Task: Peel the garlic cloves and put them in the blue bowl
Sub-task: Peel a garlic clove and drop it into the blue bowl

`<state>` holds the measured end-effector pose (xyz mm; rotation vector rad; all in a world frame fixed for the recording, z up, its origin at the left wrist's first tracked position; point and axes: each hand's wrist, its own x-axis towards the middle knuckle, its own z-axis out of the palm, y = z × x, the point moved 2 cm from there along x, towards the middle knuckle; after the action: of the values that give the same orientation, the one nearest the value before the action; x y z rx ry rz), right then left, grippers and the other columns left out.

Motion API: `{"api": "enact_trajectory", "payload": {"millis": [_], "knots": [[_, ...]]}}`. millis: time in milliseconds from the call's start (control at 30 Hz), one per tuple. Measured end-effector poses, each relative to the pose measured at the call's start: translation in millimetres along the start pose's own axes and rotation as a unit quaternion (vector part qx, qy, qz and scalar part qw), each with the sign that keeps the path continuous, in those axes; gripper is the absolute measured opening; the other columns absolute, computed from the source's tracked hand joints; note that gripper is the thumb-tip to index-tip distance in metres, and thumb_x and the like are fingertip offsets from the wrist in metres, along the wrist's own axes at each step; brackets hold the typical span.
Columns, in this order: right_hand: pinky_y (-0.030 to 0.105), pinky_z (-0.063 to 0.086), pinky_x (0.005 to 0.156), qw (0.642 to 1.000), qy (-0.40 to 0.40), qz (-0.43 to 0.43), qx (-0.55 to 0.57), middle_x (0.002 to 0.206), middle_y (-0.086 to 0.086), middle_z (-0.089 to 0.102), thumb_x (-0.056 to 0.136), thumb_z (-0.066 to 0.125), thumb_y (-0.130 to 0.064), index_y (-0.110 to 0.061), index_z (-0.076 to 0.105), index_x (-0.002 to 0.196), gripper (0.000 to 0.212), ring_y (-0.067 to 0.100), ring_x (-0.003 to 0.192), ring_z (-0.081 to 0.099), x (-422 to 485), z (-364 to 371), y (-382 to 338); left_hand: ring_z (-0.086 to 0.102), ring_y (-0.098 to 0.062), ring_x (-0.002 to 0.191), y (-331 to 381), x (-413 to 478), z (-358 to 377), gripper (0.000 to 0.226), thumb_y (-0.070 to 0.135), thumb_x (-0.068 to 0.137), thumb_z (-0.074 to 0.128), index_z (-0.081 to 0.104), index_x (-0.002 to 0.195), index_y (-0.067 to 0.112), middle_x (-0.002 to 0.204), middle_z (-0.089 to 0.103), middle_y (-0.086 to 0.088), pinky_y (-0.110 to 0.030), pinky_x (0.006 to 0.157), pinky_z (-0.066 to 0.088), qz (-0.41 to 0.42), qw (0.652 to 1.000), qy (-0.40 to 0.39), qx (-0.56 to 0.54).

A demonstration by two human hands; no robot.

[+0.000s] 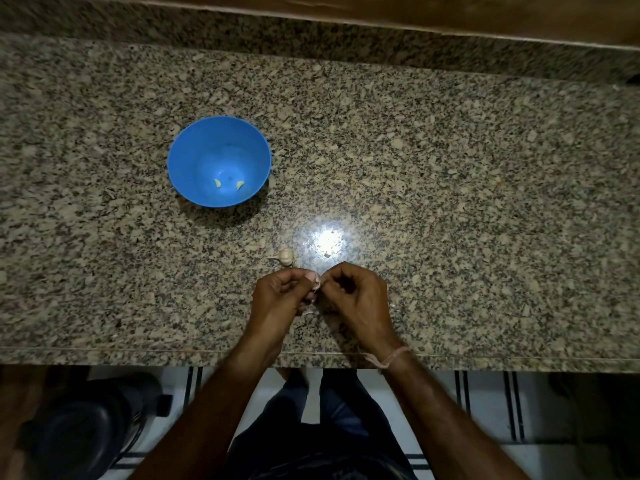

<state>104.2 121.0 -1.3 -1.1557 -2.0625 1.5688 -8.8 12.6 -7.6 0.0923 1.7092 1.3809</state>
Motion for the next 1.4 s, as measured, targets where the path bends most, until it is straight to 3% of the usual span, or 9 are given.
{"api": "enact_trajectory", "payload": {"millis": [200,367,500,600,700,833,1033,1167,1400], "knots": [[0.032,0.059,0.072,0.998,0.04,-0.012,-0.056,0.08,-0.008,0.074,0.092,0.072,-0.013,-0.017,0.077,0.086,0.008,0.008,0.076,0.07,0.7,1.5,-3.3,0.065,-0.011,0.072,-1.6,-0.8,0.6,0.013,0.019,0.099,0.068,0.077,0.099,0.009,0.081,0.076,-0.006,-0.029,0.065,0.049,0.004,1.0,0.009,0.013],[0.03,0.047,0.07,0.983,0.05,-0.059,-0.169,0.083,-0.006,0.068,0.094,0.07,-0.016,-0.018,0.074,0.088,0.008,0.015,0.079,0.062,3.8,0.4,-3.9,0.066,-0.008,0.072,-1.7,-1.0,1.3,0.011,0.018,0.1,0.067,0.076,0.099,0.011,0.079,0.076,-0.001,-0.023,0.062,0.05,0.015,0.999,0.02,0.028],[0.032,0.052,0.085,0.979,0.057,-0.084,-0.177,0.102,0.0,0.074,0.098,0.064,-0.009,-0.013,0.077,0.109,0.018,0.018,0.097,0.065,3.0,-0.2,-1.3,0.068,-0.007,0.072,-2.5,0.0,2.4,0.01,0.016,0.1,0.067,0.076,0.101,0.011,0.081,0.076,-0.002,-0.022,0.062,0.051,0.014,0.999,0.025,0.029],[0.028,0.053,0.093,0.989,0.039,-0.089,-0.108,0.112,-0.002,0.074,0.101,0.064,-0.011,-0.013,0.076,0.121,0.024,0.013,0.106,0.067,-0.4,-0.2,-5.1,0.068,-0.007,0.072,-1.9,-0.5,5.1,0.01,0.015,0.1,0.067,0.075,0.099,0.01,0.08,0.077,-0.002,-0.02,0.061,0.052,0.018,0.999,0.032,0.031],[0.017,0.054,0.087,0.998,0.011,-0.064,-0.019,0.106,-0.005,0.075,0.096,0.072,-0.009,-0.014,0.078,0.113,0.019,0.004,0.1,0.069,-4.4,0.7,-10.3,0.068,-0.012,0.074,-1.9,-1.0,4.9,0.011,0.017,0.1,0.067,0.077,0.097,0.011,0.083,0.078,-0.009,-0.025,0.063,0.052,0.021,0.999,0.034,0.027],[0.028,0.06,0.082,0.999,0.006,-0.017,0.051,0.097,-0.007,0.077,0.094,0.075,-0.007,-0.015,0.08,0.104,0.014,0.01,0.093,0.074,-6.8,2.8,-10.7,0.066,-0.014,0.073,0.1,-4.1,5.8,0.011,0.015,0.099,0.069,0.078,0.097,0.009,0.082,0.077,-0.012,-0.026,0.063,0.051,0.0,1.0,0.025,-0.009],[0.023,0.057,0.083,0.998,0.016,-0.022,0.062,0.096,-0.001,0.075,0.094,0.073,-0.001,-0.011,0.082,0.1,0.015,0.011,0.093,0.072,-5.6,-1.0,-10.9,0.068,-0.019,0.076,2.8,-7.6,4.9,0.01,0.015,0.096,0.072,0.079,0.098,0.008,0.086,0.078,-0.015,-0.032,0.065,0.05,0.008,1.0,0.018,0.013],[0.027,0.059,0.086,0.989,0.022,0.033,0.143,0.099,0.001,0.078,0.094,0.073,-0.001,-0.01,0.079,0.103,0.014,0.017,0.098,0.074,-5.5,1.2,-4.6,0.063,-0.02,0.067,6.6,-6.4,5.7,0.003,0.014,0.091,0.078,0.081,0.089,0.014,0.081,0.074,-0.021,-0.035,0.065,0.05,0.031,0.999,0.02,0.039],[0.027,0.06,0.084,0.973,0.003,0.074,0.221,0.108,0.01,0.078,0.094,0.07,0.005,-0.001,0.078,0.104,0.014,0.026,0.105,0.074,-5.7,1.4,2.7,0.075,-0.031,0.08,13.8,-10.7,3.8,0.004,0.013,0.089,0.08,0.082,0.086,0.016,0.077,0.077,-0.006,-0.047,0.077,0.062,0.06,0.993,0.03,0.094]]}}
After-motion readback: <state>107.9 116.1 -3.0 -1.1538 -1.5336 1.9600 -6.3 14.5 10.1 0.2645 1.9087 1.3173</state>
